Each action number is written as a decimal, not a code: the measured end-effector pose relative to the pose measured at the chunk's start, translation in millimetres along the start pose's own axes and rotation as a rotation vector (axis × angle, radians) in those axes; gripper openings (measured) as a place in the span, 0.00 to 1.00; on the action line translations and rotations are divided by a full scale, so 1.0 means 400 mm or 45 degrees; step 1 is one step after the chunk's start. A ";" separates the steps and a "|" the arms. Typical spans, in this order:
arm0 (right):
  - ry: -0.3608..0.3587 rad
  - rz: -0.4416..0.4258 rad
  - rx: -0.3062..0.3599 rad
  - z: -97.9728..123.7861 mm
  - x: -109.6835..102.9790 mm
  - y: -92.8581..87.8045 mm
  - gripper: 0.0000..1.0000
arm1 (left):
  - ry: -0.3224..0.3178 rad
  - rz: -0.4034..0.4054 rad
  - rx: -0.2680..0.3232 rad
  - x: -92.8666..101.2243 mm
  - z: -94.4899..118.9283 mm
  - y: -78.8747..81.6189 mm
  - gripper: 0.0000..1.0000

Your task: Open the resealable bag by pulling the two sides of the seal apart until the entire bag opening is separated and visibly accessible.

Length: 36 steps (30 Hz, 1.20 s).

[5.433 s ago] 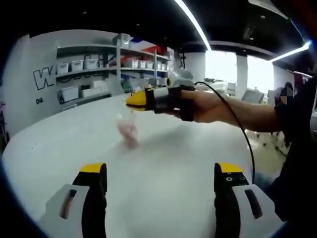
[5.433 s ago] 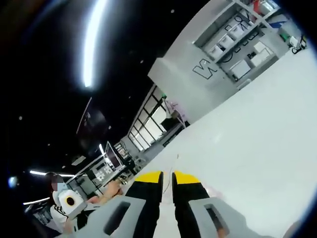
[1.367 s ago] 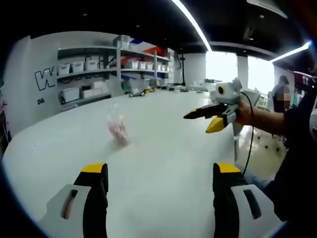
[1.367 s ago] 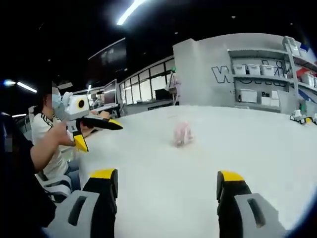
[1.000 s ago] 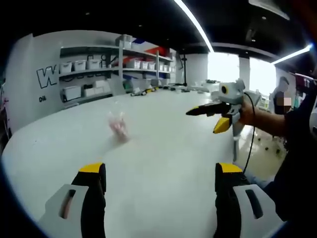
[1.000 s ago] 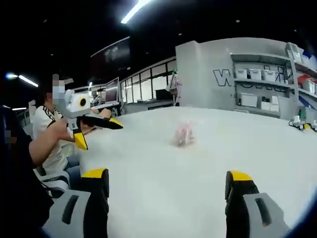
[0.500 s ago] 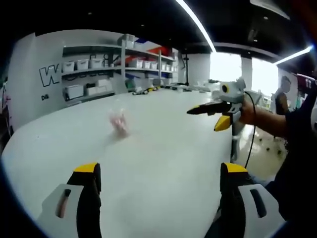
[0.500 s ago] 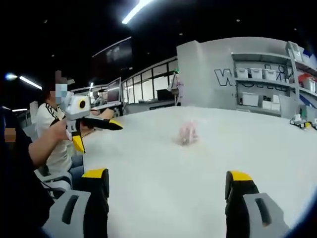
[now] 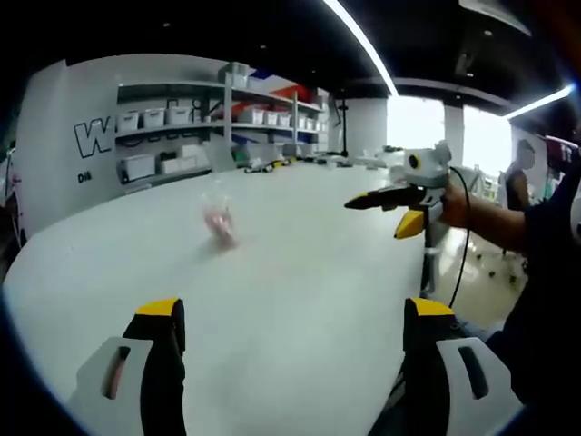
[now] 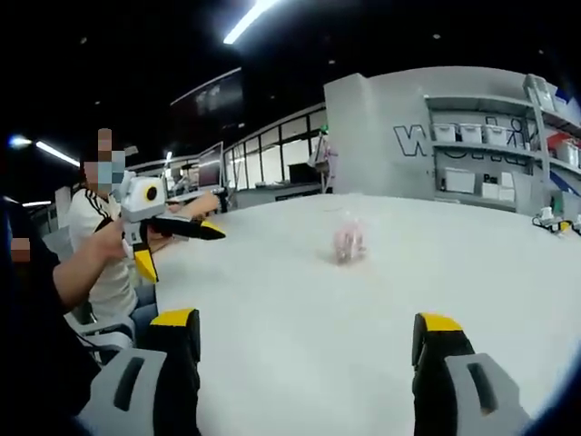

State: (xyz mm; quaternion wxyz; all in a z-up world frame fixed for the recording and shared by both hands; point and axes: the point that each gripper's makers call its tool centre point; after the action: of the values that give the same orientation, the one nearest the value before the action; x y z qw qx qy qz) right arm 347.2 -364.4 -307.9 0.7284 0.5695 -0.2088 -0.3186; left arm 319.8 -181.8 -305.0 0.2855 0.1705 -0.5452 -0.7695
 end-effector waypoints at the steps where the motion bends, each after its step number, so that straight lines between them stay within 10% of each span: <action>1: 0.001 0.000 0.001 0.000 -0.001 0.000 0.99 | -0.002 -0.001 0.000 0.002 -0.001 0.000 0.99; 36: 0.007 0.006 -0.008 -0.008 -0.005 0.009 0.94 | -0.029 0.004 0.007 0.019 -0.007 -0.012 0.96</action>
State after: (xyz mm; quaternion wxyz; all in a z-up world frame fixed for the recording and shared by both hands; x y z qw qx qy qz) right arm 348.8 -360.2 -305.2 0.7315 0.5676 -0.2071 -0.3160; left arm 314.2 -187.4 -309.9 0.2800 0.1617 -0.5508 -0.7695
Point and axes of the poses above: the point that each gripper's makers call its tool centre point, and the gripper's own axes: z roughly backward along the fingers, x roughly to its right, y roughly out of its top, and after that the axes turned 6 degrees about -y, right-handed
